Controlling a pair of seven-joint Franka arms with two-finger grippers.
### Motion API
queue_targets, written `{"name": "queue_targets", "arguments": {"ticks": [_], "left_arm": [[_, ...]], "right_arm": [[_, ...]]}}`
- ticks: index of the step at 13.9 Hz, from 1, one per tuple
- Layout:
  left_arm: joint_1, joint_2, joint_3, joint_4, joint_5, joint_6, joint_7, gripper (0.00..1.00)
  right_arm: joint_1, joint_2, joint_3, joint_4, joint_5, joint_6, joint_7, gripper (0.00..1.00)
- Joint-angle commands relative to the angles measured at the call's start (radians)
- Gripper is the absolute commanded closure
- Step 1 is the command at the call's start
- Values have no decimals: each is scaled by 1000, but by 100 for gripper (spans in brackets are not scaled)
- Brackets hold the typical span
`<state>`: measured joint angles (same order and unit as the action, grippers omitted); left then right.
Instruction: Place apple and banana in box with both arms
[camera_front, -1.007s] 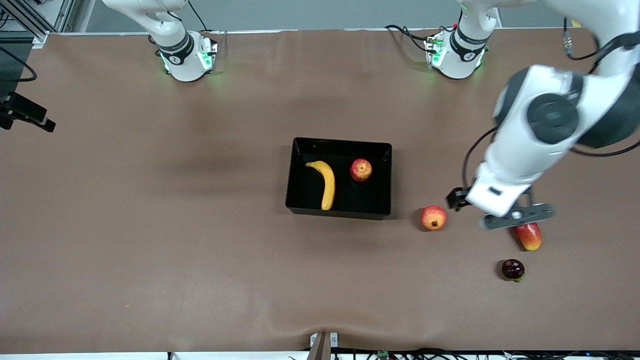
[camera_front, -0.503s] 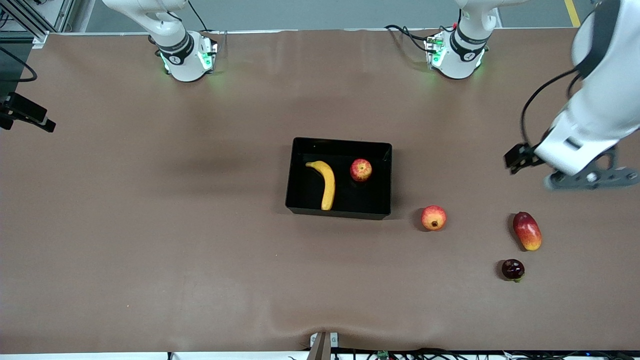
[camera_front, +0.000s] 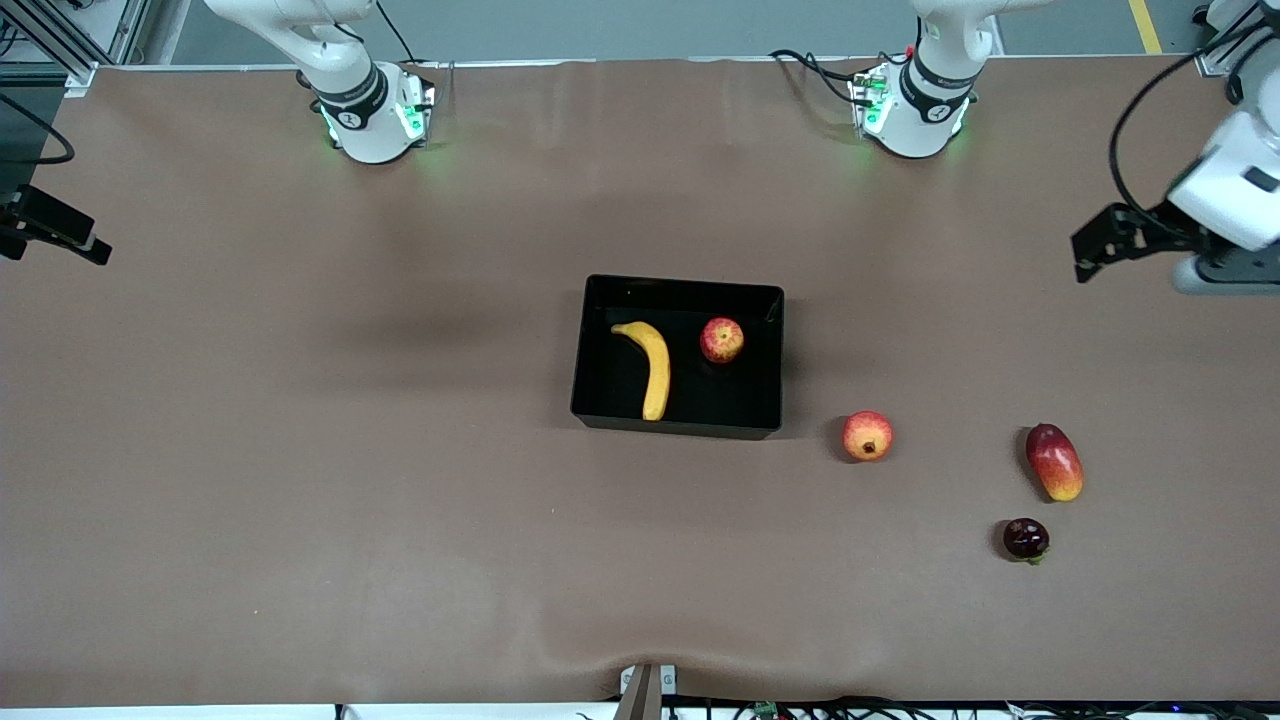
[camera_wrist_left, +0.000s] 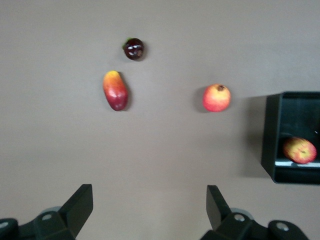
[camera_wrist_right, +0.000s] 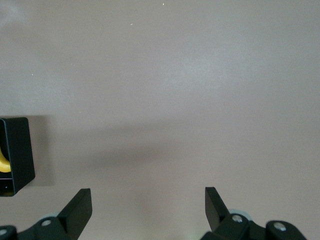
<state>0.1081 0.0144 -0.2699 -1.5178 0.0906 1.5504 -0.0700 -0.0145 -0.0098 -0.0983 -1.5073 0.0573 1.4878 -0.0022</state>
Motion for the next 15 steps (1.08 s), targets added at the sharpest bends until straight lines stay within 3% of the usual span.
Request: {"name": "queue_targets", "arguments": {"ticks": [1, 3, 5, 15], "left_arm": [[-65, -76, 57, -74, -26, 13, -13, 0], [-99, -89, 125, -79, -96, 1, -4, 0], [-90, -83, 141, -70, -129, -1, 12, 0], [-88, -71, 135, -49, -45, -41, -14, 0]], "right_arm": [[-21, 4, 15, 13, 2, -4, -7, 0], [-21, 5, 15, 13, 2, -4, -7, 0], [-21, 5, 15, 13, 2, -4, -7, 0], [-18, 5, 15, 13, 2, -4, -7, 0]]}}
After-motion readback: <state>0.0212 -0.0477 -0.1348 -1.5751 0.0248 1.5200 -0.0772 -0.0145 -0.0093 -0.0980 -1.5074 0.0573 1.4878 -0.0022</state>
